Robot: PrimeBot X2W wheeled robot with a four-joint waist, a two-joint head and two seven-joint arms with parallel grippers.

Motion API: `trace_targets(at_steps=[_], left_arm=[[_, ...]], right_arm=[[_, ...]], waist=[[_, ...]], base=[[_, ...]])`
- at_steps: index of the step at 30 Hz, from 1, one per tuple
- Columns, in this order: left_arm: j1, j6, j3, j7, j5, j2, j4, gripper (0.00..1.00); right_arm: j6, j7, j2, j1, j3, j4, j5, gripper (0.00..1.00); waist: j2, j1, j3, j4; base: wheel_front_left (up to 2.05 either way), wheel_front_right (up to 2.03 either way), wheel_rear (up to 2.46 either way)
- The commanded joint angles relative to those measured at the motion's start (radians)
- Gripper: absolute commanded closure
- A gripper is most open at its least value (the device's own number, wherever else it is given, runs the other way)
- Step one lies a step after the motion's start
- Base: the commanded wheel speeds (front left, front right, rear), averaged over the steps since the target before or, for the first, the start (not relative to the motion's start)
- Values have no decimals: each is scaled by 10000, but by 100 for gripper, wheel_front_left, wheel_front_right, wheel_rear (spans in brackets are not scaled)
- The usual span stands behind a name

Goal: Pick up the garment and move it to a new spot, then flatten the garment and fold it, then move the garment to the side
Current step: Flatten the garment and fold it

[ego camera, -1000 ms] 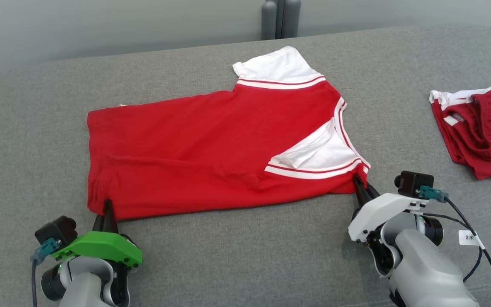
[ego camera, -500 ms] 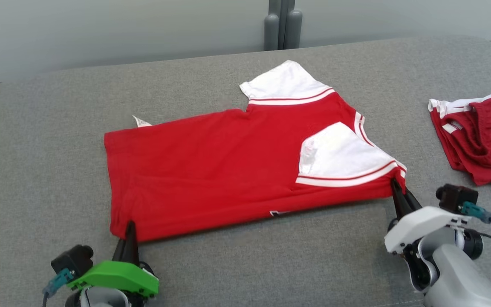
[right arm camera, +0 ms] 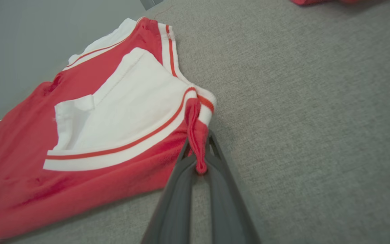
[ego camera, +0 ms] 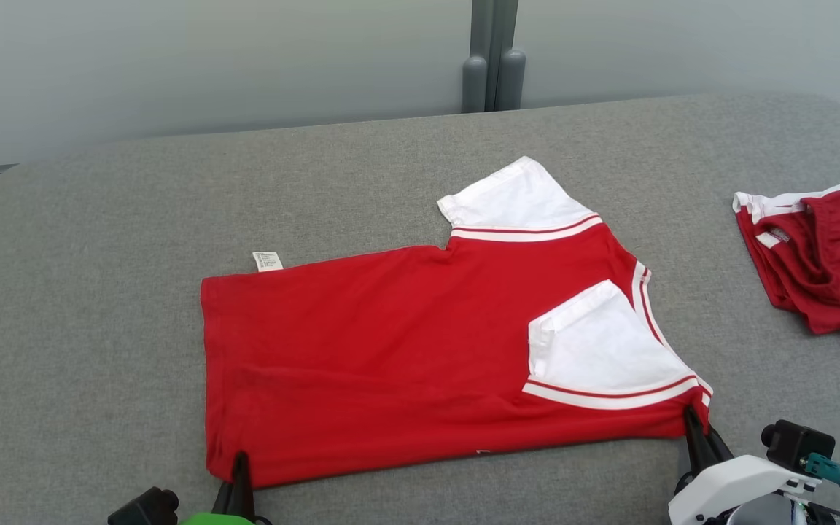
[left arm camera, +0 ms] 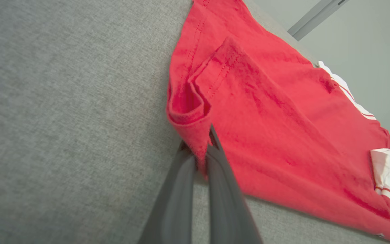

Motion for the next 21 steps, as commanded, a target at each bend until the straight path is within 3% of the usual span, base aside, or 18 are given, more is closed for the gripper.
trace_targets(at_steps=[1,3,4,5,6,7,16,21], left_arm=[[160,157,1,-27,-129,82,-58,100],[173,206,-14,-27,-149,82,-59,100],[182,237,-15,-27,-160,82,-65,98],[179,315,1,-27,-62,82,-84,64],[189,352,36,-27,3,82,-102,30],[204,397,81,-29,62,82,-117,0],[76,514,474,-24,765,347,-430,0],[-739,491,319,114,1283,945,-469,0]], right_arm=[[-21,41,28,222,-117,-114,-135,100],[-21,49,81,257,-135,-149,-168,100],[-21,69,118,297,-145,-187,-225,82],[-21,72,139,335,-155,-223,-247,60],[-19,77,152,383,-164,-268,-268,4],[-21,67,161,430,-185,-316,-316,0],[-11,95,219,801,-684,-877,-865,0],[-11,153,195,827,-988,-1775,-1417,0]], waist=[[0,0,-92,-41],[0,0,-110,-53],[0,0,-127,-66],[0,0,-142,-78],[0,0,-154,-91],[0,0,-162,-104],[0,0,-217,-205],[0,0,-235,-294]], base=[[0,0,0],[0,0,0],[0,0,0],[0,0,0],[0,0,0],[0,0,0],[0,0,0],[0,0,0]])
